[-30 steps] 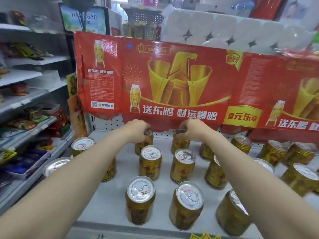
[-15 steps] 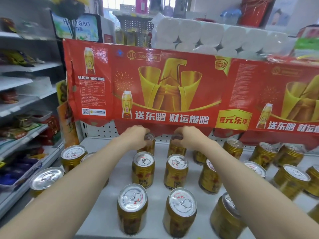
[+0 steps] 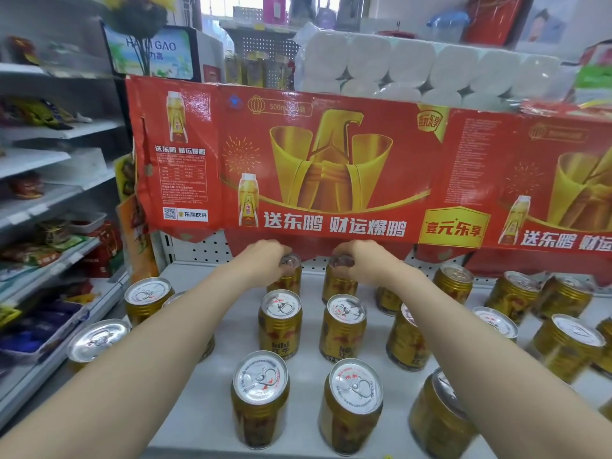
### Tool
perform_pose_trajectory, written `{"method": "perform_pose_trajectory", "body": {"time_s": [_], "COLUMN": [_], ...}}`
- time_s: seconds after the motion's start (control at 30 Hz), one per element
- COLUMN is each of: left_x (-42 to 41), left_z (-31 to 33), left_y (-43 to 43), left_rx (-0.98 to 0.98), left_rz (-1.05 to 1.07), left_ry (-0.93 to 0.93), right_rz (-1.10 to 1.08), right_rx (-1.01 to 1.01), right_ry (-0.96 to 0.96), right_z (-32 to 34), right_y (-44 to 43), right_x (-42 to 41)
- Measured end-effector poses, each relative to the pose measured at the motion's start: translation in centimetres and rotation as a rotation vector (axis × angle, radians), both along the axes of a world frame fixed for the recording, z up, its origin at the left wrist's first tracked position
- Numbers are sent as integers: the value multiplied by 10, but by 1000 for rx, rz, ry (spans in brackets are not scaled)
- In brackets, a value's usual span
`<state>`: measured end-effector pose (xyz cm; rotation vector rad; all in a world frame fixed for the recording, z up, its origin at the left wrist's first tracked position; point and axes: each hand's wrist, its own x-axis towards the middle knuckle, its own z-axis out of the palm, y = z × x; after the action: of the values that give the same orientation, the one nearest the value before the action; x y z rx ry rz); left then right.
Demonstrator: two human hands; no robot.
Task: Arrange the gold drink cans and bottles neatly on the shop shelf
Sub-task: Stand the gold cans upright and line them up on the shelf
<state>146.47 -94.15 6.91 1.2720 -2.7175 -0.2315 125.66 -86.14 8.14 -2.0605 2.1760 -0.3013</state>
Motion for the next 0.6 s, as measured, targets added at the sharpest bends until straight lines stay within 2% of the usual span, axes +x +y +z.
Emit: {"method": "perform_pose_trajectory", "body": {"time_s": [0.33,0.6], "left_x": [-1,13], "left_z": [-2,9], "left_y": [-2,7], "left_rx": [-3,-22], "left_rz": [3,-6], "left_ry": [-9,-62], "right_rz": [5,49], "right_rx": [-2,18], "right_ry": [31,223], "right_z": [-3,-1], "right_y": [-2,2], "right_x": [-2,2]}}
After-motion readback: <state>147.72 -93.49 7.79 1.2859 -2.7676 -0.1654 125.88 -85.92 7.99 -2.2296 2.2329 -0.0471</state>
